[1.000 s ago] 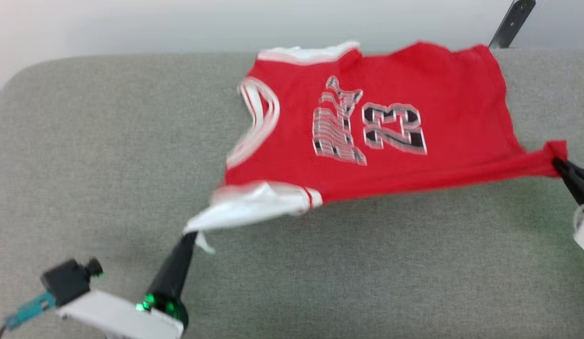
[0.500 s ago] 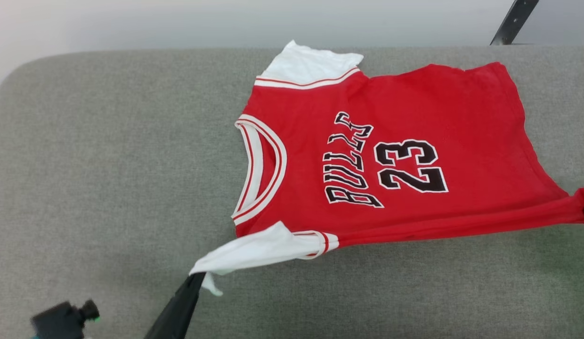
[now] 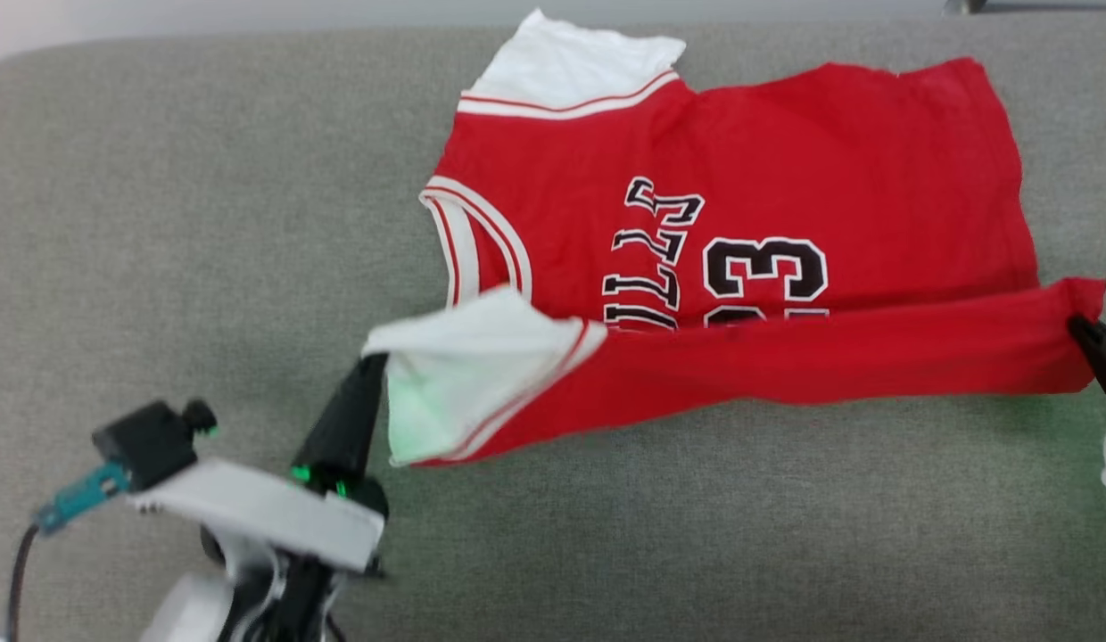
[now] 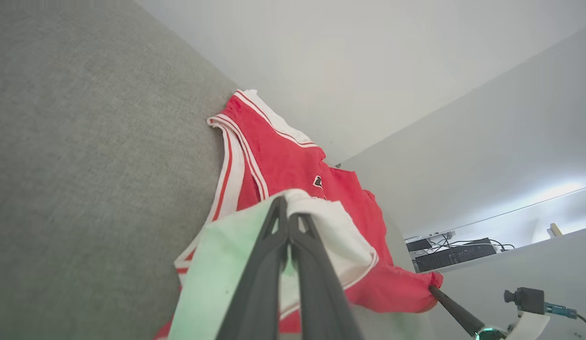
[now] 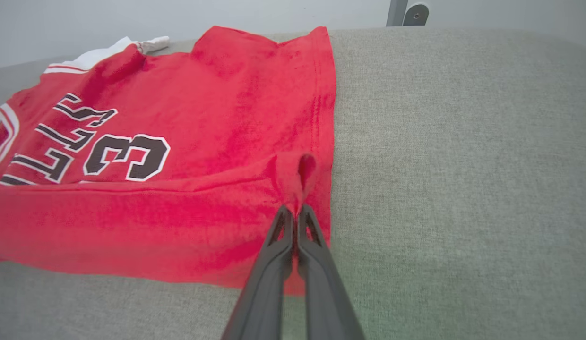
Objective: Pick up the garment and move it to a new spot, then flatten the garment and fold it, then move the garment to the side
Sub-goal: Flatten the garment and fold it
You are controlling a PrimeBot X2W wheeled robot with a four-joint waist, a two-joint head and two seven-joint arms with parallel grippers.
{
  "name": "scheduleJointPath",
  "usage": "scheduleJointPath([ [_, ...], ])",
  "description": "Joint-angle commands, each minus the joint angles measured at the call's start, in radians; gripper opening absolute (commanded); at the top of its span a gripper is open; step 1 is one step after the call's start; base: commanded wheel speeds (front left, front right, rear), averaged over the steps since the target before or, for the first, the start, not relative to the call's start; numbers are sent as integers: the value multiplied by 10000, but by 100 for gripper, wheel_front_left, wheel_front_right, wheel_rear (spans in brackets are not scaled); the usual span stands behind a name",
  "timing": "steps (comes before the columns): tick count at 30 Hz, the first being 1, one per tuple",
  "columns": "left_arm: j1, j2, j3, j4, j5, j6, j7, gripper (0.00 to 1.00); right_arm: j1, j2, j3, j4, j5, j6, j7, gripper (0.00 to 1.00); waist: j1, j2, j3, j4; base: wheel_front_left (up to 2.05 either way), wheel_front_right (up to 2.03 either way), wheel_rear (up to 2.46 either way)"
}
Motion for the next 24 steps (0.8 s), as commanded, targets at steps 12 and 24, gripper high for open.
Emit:
scheduleJointPath([
  [12, -2431, -1071, -488, 3265, 1258, -592, -1279, 0, -1241, 341, 111, 1493, -554, -16, -489, 0, 0, 0, 1062, 11, 0, 0, 0],
  [24, -2876, -885, -1291, 5160, 2278, -403, -1098, 0, -1287, 466, 591, 2372, -635, -18, -658, 0, 0, 0, 1272, -88, 0, 0, 0],
])
